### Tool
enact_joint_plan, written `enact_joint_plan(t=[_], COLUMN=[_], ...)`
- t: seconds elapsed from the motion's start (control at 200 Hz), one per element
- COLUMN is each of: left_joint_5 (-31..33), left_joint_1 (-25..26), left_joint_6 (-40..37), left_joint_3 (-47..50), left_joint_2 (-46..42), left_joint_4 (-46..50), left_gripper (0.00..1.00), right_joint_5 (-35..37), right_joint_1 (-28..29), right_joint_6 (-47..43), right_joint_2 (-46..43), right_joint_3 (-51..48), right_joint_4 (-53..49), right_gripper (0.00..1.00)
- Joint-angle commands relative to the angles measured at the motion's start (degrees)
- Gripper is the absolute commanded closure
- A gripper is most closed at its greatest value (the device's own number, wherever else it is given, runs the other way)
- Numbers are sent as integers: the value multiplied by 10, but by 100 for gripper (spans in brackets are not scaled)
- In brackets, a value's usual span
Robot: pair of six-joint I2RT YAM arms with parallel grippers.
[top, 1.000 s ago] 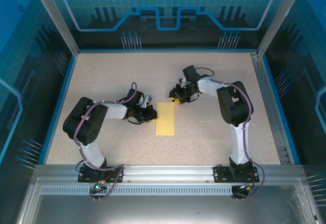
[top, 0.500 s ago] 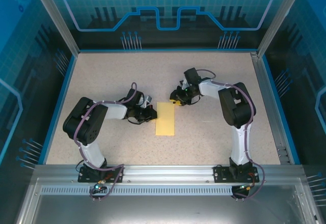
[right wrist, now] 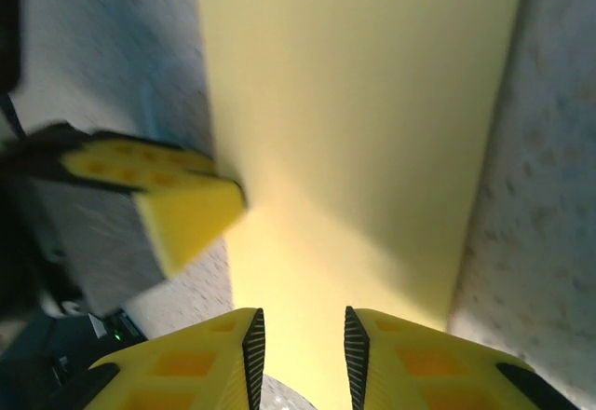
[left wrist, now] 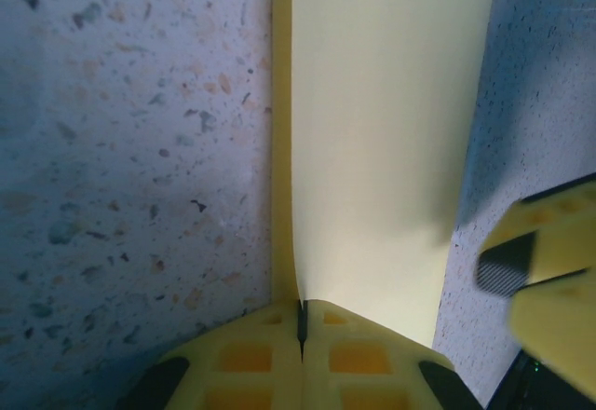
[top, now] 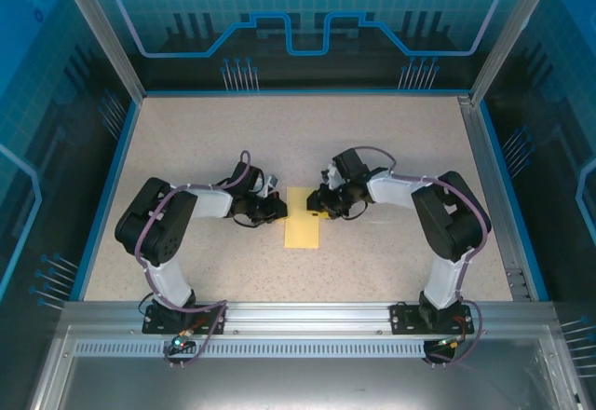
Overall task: Fold a paper plane with a square sheet of paper (pick it up from the middle)
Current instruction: Fold the square sheet of paper in half at the center of the table.
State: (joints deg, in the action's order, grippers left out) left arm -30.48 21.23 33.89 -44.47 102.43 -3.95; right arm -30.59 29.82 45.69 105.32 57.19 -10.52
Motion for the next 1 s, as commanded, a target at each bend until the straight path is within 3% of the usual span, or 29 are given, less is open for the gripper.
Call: enact_joint_plan(t=[0.0,0.44,0.78,0.995], left_joint_5=[24,26,26,26], left_joint_1=[2,2,2,2], left_joint_6=[-18,-19,-20,-19], left_joint_3=[5,9,9,5], left_joint_2=[24,23,21,22], left_joint_4=[58,59,62,63], left_gripper=[95,95,95,95], right_joint_5=[-27,21,-41,-33], right_joint_1=[9,16,27,43], right_joint_6=[18,-11,4,23], right_joint_2=[3,11,-43,-26], right_joint_3=[-25,-44,-87,-115], right_joint_4=[54,-5,48,64], right_gripper=[68,69,68,68])
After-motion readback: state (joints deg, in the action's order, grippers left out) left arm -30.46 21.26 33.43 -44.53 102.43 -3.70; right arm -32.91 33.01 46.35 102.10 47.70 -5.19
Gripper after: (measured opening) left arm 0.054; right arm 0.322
